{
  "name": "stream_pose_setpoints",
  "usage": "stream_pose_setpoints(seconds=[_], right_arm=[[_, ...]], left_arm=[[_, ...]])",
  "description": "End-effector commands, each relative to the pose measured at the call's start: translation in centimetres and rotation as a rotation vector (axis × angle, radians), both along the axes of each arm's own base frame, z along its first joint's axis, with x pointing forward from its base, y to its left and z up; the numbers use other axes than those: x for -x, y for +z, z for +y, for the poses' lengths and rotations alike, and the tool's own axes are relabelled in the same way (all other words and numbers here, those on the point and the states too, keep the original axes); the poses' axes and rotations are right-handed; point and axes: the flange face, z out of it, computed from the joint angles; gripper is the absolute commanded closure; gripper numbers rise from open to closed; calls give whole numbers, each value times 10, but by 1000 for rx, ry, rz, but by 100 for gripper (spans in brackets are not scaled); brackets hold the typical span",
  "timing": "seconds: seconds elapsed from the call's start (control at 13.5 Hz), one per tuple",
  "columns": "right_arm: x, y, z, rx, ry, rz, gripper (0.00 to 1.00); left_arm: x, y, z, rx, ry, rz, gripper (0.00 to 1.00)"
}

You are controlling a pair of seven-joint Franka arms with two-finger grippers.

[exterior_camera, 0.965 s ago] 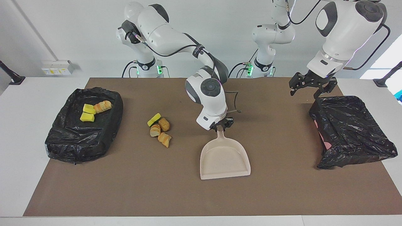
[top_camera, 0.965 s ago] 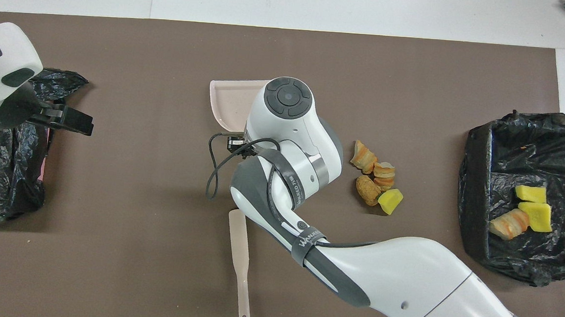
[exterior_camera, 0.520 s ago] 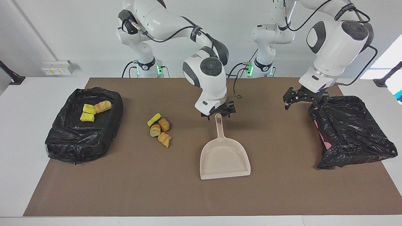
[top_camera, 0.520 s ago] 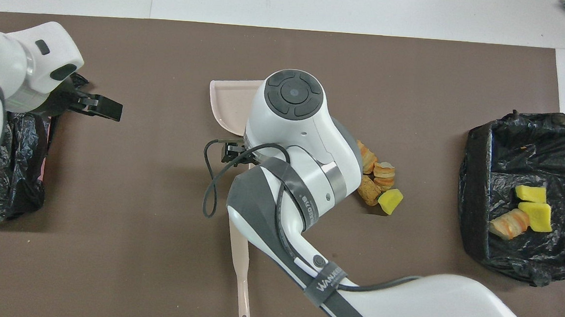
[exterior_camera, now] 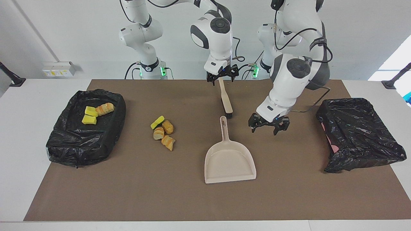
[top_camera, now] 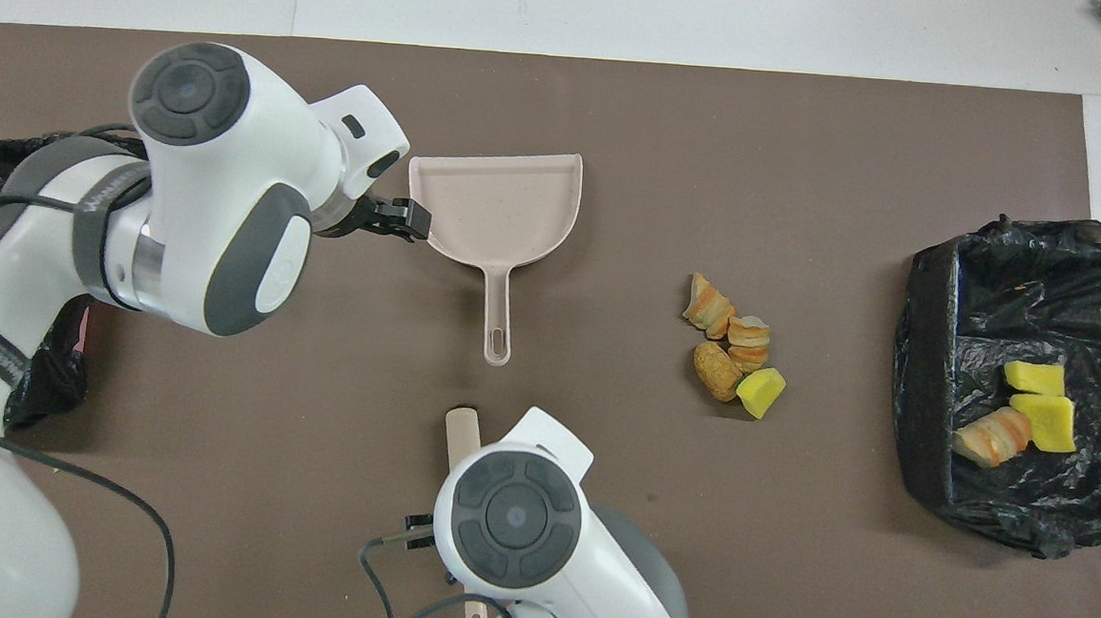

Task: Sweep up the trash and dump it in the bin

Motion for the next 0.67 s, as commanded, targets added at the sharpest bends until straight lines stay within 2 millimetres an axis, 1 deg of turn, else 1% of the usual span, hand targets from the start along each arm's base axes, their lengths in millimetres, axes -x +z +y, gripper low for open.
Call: stream_pose_setpoints(seconds=[0.0, 0.07, 0.15, 0.22, 0.3, 0.37, 0.45, 0.59], right_arm=[[46, -44, -6, -7, -29, -17, 0], [57, -58, -3, -9, -22, -25, 0], [64, -69, 3, -20, -13, -35, 0], [71, -75, 9, -27, 3, -41, 0], [72, -78, 10, -27, 8, -40, 0], [74, -82, 6, -18, 12, -35, 0], [75, -85, 6, -14, 14, -33, 0], [80, -96, 8, -7, 23, -24, 0]], left_arm=[[5, -13, -33, -17, 16, -18, 0], [4, -15, -36, -10, 33, -29, 0], [8, -23, -52, -5, 36, -31, 0], [11, -33, -68, 1, 49, -34, 0], [17, -47, -82, -7, 53, -20, 0], [26, -67, -100, -22, 34, 5, 0], [33, -82, -114, -33, 43, 21, 0], [40, -81, -120, -56, 35, 25, 0]])
